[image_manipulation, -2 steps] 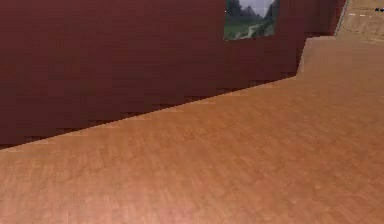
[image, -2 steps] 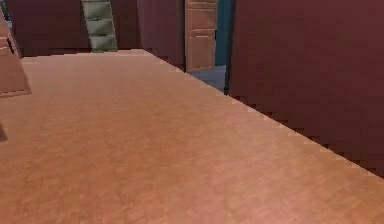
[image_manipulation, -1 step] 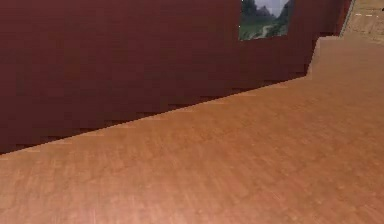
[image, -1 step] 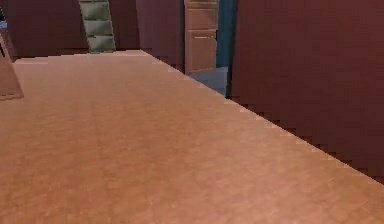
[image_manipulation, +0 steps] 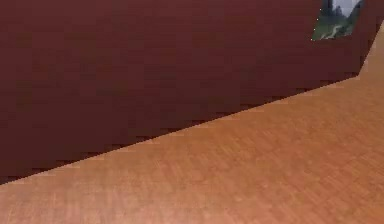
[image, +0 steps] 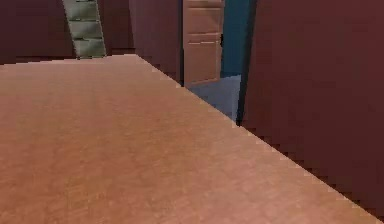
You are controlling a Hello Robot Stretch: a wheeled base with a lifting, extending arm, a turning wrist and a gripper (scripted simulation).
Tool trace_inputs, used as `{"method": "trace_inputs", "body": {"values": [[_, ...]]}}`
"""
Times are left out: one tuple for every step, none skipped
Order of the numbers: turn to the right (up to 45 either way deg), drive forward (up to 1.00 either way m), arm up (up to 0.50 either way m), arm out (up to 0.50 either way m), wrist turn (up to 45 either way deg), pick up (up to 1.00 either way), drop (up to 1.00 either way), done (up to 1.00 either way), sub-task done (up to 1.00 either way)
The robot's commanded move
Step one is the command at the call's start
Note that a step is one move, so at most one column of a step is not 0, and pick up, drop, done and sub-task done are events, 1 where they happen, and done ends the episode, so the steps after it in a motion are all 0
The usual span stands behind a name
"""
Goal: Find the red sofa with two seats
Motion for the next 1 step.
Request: {"method": "trace_inputs", "body": {"values": [[0.0, 1.0, 0.0, 0.0, 0.0, 0.0, 0.0, 0.0, 0.0]]}}
